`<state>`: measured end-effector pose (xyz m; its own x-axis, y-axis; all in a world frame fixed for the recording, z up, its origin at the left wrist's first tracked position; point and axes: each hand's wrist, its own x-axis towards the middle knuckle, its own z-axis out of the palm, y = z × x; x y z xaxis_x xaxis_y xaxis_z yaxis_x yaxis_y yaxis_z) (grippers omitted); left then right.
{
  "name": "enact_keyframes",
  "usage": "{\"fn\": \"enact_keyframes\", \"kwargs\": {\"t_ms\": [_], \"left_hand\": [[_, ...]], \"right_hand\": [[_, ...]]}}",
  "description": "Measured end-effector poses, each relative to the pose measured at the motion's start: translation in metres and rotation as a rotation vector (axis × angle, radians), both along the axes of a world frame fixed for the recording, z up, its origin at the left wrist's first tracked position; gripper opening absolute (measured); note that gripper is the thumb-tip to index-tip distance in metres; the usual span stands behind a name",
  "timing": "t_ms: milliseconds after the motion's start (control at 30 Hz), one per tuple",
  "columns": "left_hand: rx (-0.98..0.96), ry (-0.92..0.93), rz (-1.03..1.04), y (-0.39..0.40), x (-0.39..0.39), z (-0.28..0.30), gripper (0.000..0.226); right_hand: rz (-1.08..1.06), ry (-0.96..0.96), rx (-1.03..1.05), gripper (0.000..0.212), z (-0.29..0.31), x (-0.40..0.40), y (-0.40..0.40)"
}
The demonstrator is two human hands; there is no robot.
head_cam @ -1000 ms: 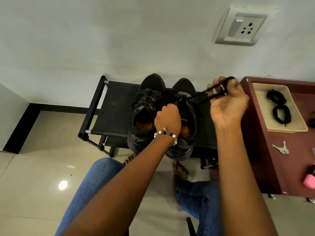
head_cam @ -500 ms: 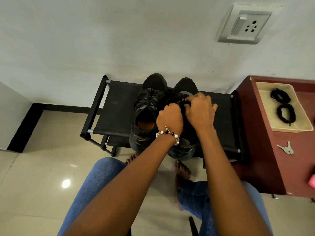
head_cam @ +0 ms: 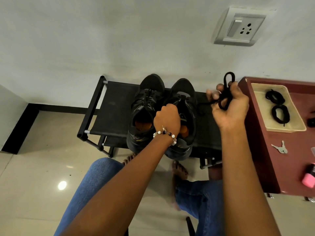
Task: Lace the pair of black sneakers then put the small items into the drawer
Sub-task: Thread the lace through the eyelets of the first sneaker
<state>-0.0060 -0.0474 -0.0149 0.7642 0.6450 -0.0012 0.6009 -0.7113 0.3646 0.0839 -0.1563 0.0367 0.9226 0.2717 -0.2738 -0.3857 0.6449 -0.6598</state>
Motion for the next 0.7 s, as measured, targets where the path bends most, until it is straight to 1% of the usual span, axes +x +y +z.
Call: {"fn": "enact_keyframes", "kwargs": {"t_ms": [100, 167, 233, 300, 333, 367, 400, 467, 533, 567, 633, 700], "left_hand": [[0.008, -0.005, 0.000, -0.001, 0.001, 0.000, 0.018], [0.005, -0.001, 0.003, 0.000, 0.001, 0.001, 0.018], [-0.009, 0.000, 0.005, 0.000, 0.000, 0.001, 0.019], [-0.034, 0.005, -0.002, 0.000, 0.000, 0.003, 0.019], [-0.055, 0.014, -0.008, 0.001, -0.001, 0.004, 0.019], [-0.085, 0.026, -0.017, 0.002, -0.001, 0.006, 0.019], [-0.137, 0.044, -0.027, 0.005, -0.001, 0.009, 0.021], [-0.276, 0.096, -0.052, 0.012, 0.001, 0.016, 0.024], [-0.389, 0.124, -0.073, 0.023, 0.004, 0.025, 0.029], [-0.408, 0.094, -0.071, 0.029, 0.007, 0.030, 0.031], [-0.372, -0.060, -0.054, 0.037, 0.019, 0.040, 0.026], [-0.312, -0.219, -0.057, 0.040, 0.032, 0.049, 0.019]], "right_hand": [[-0.077, -0.108, -0.527, 0.012, -0.008, 0.007, -0.005], [-0.058, -0.153, -0.931, 0.011, -0.020, 0.011, -0.004], [0.089, -0.241, -1.272, 0.013, -0.029, 0.010, -0.002], [0.287, -0.342, -1.556, 0.026, -0.031, 0.006, 0.002], [0.345, -0.395, -1.666, 0.034, -0.028, 0.002, 0.006], [0.357, -0.457, -1.724, 0.039, -0.023, -0.001, 0.010], [0.331, -0.528, -1.734, 0.040, -0.016, -0.005, 0.014], [0.283, -0.646, -1.730, 0.033, -0.006, -0.010, 0.021], [0.379, -0.706, -1.759, 0.030, -0.001, -0.011, 0.024], [0.468, -0.691, -1.727, 0.033, -0.001, -0.010, 0.024], [0.651, -0.574, -1.647, 0.041, -0.004, -0.012, 0.024], [0.728, -0.540, -1.709, 0.047, -0.009, -0.019, 0.023]]}}
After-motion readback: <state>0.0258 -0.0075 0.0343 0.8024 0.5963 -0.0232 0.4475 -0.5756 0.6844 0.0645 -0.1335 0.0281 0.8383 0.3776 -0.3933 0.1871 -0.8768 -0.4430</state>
